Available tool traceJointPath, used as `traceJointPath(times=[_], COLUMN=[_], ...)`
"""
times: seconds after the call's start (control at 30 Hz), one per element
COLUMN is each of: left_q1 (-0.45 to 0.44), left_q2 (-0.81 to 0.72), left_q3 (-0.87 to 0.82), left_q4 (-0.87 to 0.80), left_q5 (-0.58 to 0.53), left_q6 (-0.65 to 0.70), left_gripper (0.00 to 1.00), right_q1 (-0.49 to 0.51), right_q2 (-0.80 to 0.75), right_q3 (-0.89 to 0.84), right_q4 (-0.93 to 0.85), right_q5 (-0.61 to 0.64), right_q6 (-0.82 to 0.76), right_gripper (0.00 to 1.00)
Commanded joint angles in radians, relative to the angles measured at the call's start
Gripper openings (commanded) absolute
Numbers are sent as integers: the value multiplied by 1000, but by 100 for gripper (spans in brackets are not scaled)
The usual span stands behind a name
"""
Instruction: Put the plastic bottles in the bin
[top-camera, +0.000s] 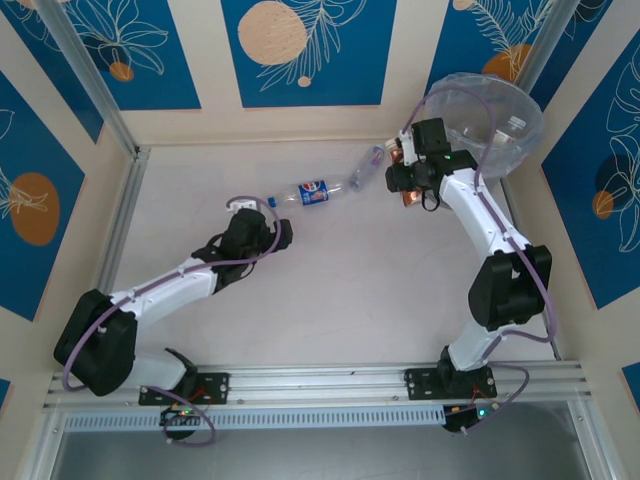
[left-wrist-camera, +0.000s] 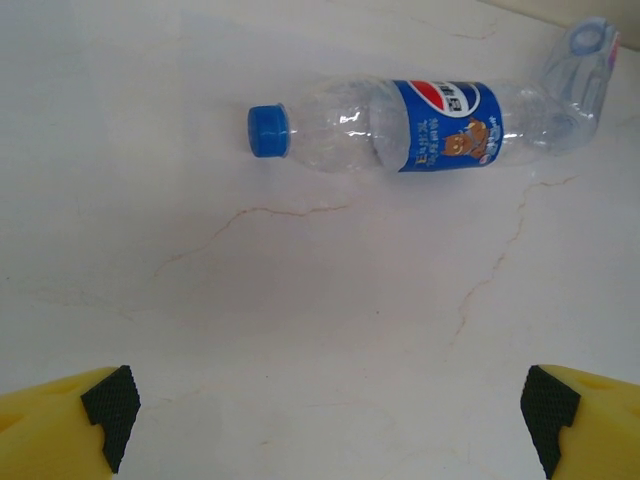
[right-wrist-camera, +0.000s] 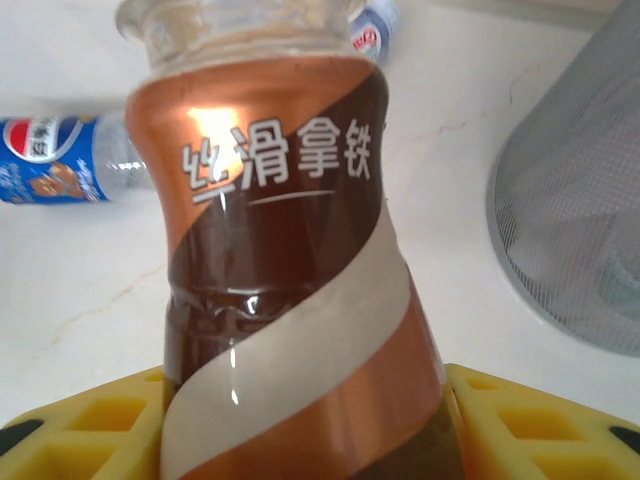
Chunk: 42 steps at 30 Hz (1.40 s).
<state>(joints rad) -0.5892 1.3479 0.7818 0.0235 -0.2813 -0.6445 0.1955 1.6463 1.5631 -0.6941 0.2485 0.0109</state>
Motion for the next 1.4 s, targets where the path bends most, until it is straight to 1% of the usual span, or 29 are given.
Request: traceJointPath(times=[0.0,0.13,0.4,0.47,0.57,0.73,0.87,1.03,1.2,1.37], left_q1=[17,22,29,29,30,30,30,30,29,29], left_q2=[-31,-34,-21,-19,-13,-7,-3,9,41,76], left_q3=[-4,-4,0,1,3,6,6,13,30,57], left_q4=[37,35,37,36,36,31,27,27,27,27], left_q5=[40,42,54,54,57,63,61,59,69,85], left_q6=[-21,-23,-35,-35,-35,-39,-41,-47,-52,-55], left_gripper=[99,99,99,99,99,99,99,99,99,99], right_q1=[-15,-52,-175,-200,-235,-279,-309,-318,-311,-328], right_q2=[-85,-133,-201,-211,-220,-200,-146,-72,5,121], right_q3=[-16,-11,-8,-21,-58,-106,-84,-28,-1,78], right_q4=[94,163,300,349,452,624,709,734,775,795], right_q5=[-56,-62,-164,-151,-97,-2,39,60,117,128], right_q6=[20,28,122,140,145,81,15,-92,-201,-276], right_gripper=[49,49,49,49,49,49,48,49,49,50])
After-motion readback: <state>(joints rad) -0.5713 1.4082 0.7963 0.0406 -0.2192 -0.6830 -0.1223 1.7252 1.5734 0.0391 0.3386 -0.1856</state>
